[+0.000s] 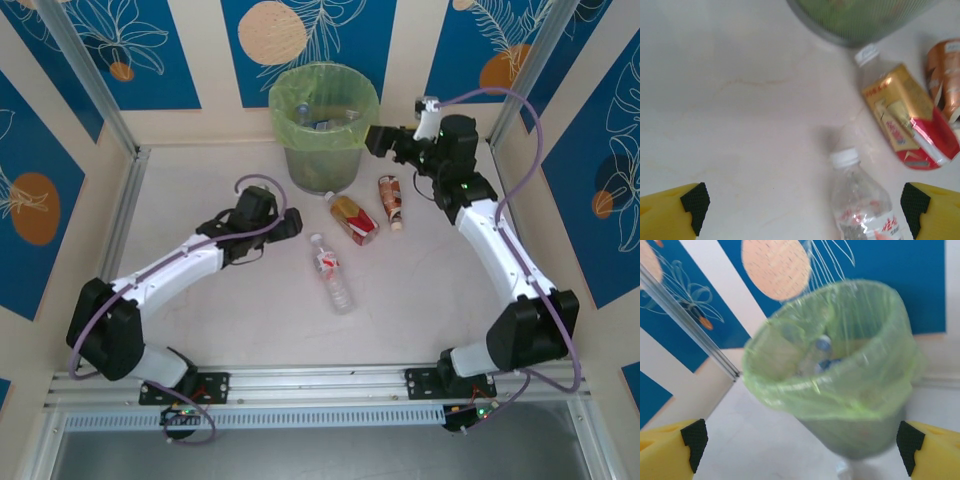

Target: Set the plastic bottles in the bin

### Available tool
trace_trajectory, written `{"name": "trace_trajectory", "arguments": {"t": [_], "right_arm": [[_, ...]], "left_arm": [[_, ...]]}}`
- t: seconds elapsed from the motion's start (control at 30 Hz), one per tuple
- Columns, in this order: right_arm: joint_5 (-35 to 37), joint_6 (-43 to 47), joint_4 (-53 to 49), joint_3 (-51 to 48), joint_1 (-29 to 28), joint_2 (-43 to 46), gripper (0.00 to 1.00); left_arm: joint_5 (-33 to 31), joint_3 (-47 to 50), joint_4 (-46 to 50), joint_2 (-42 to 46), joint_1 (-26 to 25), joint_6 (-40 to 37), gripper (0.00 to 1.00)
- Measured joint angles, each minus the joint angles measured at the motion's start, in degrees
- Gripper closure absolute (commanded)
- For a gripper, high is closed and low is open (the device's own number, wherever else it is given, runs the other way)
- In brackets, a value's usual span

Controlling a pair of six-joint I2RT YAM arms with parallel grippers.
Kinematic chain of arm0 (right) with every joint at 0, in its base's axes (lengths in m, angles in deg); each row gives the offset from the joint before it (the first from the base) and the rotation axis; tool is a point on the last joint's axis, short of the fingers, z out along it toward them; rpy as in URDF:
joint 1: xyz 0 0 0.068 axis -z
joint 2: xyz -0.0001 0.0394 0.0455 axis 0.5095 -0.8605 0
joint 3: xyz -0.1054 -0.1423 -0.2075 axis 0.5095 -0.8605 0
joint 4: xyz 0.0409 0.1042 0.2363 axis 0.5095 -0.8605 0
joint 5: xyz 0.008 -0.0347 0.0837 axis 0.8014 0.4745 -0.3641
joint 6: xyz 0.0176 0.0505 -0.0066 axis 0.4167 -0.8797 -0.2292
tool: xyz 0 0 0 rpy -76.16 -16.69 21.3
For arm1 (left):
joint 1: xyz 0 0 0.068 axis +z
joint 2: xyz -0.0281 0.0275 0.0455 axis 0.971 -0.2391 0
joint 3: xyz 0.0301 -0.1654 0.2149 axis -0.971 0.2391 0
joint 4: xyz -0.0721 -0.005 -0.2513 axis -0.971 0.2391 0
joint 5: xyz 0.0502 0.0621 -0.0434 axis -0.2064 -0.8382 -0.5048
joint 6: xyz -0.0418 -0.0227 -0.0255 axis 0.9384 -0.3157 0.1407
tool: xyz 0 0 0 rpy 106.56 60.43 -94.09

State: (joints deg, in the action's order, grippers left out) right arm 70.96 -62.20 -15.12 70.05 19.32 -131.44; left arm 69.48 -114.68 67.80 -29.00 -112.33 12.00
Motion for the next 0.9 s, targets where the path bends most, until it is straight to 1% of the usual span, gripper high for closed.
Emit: {"name": "trace_trajectory", "arguments": {"t": [0.2, 0.33, 0.6, 0.9], "right_arm": [[3.56, -1.36, -4.92, -9.46, 0.85, 3.91, 0.00], [5.35, -2.89, -7.54, -14.82, 1.33, 4.85, 0.01], [8.26, -5.90, -8.52, -20.50, 1.97, 7.30, 0.00], [9.38, -7.37, -7.85, -22.69, 2.47, 7.80, 0.00]], "left_arm": [[-5.46, -0.70, 3.65, -2.56, -6.38, 4.92, 0.00], [-7.43, -3.76, 6.78, -6.14, -9.29, 7.52, 0.00], [-7.65, -10.29, 12.59, -14.12, -13.07, 9.77, 0.00], [-7.06, -18.88, 17.64, -24.02, -16.28, 10.32, 0.00]]}}
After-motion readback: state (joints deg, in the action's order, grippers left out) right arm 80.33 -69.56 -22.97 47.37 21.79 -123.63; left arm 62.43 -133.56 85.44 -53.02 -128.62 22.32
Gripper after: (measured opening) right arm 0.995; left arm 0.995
